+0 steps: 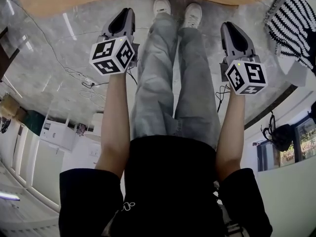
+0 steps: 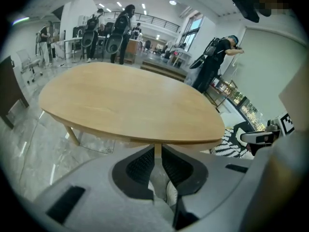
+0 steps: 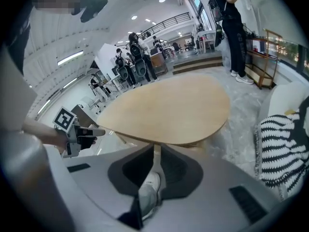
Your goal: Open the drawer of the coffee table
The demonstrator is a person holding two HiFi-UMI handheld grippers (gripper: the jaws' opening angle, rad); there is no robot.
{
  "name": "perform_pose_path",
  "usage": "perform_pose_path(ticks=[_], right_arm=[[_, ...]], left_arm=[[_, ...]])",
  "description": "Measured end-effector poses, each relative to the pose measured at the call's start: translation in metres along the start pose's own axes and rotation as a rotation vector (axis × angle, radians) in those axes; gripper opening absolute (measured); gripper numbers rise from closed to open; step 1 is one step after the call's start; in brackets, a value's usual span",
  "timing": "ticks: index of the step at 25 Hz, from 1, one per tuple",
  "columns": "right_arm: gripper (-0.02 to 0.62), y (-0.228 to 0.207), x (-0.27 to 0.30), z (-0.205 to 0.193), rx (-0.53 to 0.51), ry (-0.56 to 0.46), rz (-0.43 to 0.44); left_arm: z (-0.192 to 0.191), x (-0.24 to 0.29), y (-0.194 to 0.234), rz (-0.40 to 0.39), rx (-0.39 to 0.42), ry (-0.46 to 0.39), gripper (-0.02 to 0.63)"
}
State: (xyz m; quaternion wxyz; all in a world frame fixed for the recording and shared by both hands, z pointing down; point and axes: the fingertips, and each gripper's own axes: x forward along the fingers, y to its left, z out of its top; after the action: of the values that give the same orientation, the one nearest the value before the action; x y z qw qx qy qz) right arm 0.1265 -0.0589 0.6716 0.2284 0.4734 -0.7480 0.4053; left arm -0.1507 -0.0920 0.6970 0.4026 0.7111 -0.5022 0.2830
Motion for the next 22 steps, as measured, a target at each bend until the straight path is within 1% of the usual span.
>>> perform_pose_path(ticks=[1, 3, 4, 5, 7, 12, 16, 18, 20, 22], right_arm=[[0.017, 0.000, 0.002, -0.004, -0.003, 0.009, 0.005], [0.017, -0.004, 0.006, -0.009, -0.015, 0.024, 0.001], [0.018, -0.006, 0.009, -0.012, -0.025, 0.030, -0.002], [0.026, -0.009, 0.012, -0.014, -0.035, 0.040, -0.004], [0.111, -0.014, 0.017, -0.021, -0.051, 0.068, -0.005], [0.135, -0.035, 0.028, -0.031, -0.129, 0.133, -0.041], [0.146, -0.048, 0.038, -0.037, -0.204, 0.182, -0.069], [0.146, -0.056, 0.041, -0.039, -0.247, 0.207, -0.087], [0.147, -0.065, 0.044, -0.040, -0.286, 0.227, -0.103], [0.147, -0.073, 0.046, -0.041, -0.318, 0.245, -0.117]], left_arm=[[-0.004, 0.003, 0.003, 0.002, 0.000, 0.006, 0.029], [-0.010, 0.011, 0.009, 0.003, 0.006, 0.019, 0.098], [-0.013, 0.015, 0.012, 0.005, 0.011, 0.024, 0.110], [-0.015, 0.019, 0.015, 0.008, 0.014, 0.027, 0.115], [-0.019, 0.026, 0.019, 0.015, 0.014, 0.033, 0.130], [-0.025, 0.043, 0.029, 0.029, 0.064, 0.065, 0.149], [-0.031, 0.053, 0.045, 0.052, 0.049, 0.084, 0.166], [-0.032, 0.058, 0.048, 0.060, 0.057, 0.094, 0.176], [-0.034, 0.063, 0.049, 0.060, 0.086, 0.108, 0.183], [-0.037, 0.069, 0.047, 0.056, 0.134, 0.130, 0.189]])
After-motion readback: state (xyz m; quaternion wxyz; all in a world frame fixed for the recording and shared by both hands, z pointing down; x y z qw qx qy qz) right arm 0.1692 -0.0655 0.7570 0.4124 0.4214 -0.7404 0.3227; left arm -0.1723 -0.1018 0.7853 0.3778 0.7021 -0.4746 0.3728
